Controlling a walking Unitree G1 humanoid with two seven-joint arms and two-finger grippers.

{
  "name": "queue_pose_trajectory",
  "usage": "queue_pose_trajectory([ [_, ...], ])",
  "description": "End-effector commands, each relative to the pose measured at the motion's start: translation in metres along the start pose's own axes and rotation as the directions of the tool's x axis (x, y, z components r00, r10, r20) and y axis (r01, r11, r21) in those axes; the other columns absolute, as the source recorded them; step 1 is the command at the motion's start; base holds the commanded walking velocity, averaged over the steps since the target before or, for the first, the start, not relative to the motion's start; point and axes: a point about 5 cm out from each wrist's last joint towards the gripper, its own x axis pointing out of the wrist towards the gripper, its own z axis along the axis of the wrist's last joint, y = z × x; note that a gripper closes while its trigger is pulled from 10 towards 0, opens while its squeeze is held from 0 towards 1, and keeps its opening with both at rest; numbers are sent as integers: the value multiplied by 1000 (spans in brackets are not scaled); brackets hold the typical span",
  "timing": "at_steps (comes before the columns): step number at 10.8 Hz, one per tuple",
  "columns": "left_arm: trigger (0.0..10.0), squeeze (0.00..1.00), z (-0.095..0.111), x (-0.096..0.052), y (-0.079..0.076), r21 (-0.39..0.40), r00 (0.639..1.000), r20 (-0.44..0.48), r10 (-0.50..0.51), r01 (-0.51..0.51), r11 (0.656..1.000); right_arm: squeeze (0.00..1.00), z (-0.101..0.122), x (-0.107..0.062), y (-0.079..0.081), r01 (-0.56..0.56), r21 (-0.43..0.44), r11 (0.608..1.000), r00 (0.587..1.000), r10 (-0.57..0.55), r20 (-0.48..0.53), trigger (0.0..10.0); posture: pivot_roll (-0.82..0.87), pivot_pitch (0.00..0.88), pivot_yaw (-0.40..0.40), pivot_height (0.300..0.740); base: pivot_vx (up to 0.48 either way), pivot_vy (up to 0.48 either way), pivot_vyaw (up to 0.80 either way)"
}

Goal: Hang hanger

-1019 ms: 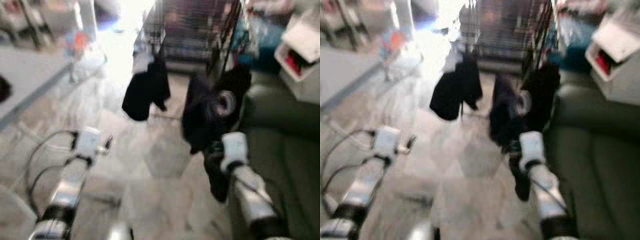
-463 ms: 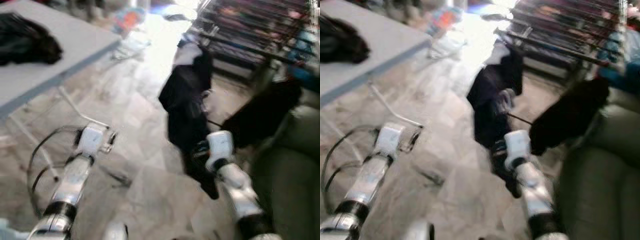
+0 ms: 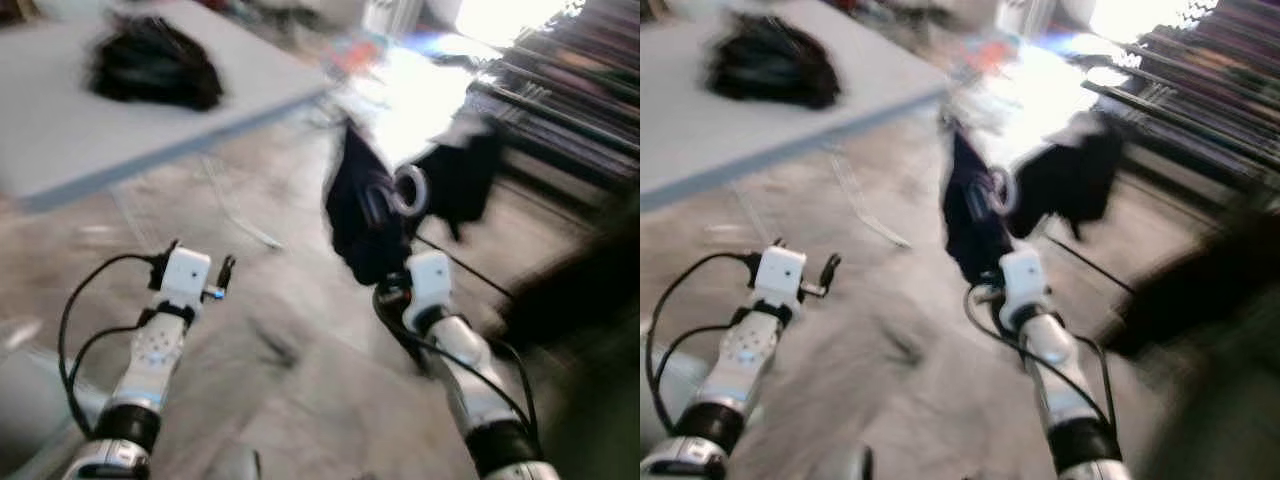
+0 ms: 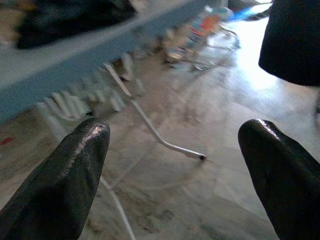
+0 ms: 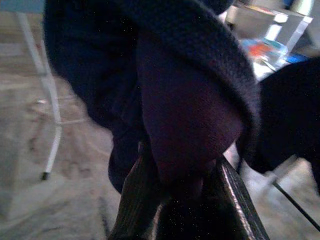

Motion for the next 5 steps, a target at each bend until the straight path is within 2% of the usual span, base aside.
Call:
queue_pose_trajectory([
  [1, 10000, 0, 1, -2, -7, -1, 1000, 5, -18, 18, 1000, 0, 4, -3, -10, 28, -4, 1000, 999, -28, 26, 10000, 1, 0, -83, 740, 0, 0, 800],
  [3, 10000, 0, 2, -6, -15, 26, 999, 5, -42, 42, 999, 0, 2, -3, -8, 33, 12, 999, 999, -33, 18, 10000, 7, 9, -76, 740, 0, 0, 800],
  [5, 10000, 0, 3, -8, -15, 19, 999, -25, -38, 38, 999, 0, 4, -5, -12, 43, 8, 999, 999, -43, 26, 10000, 5, 14, -57, 740, 0, 0, 800],
])
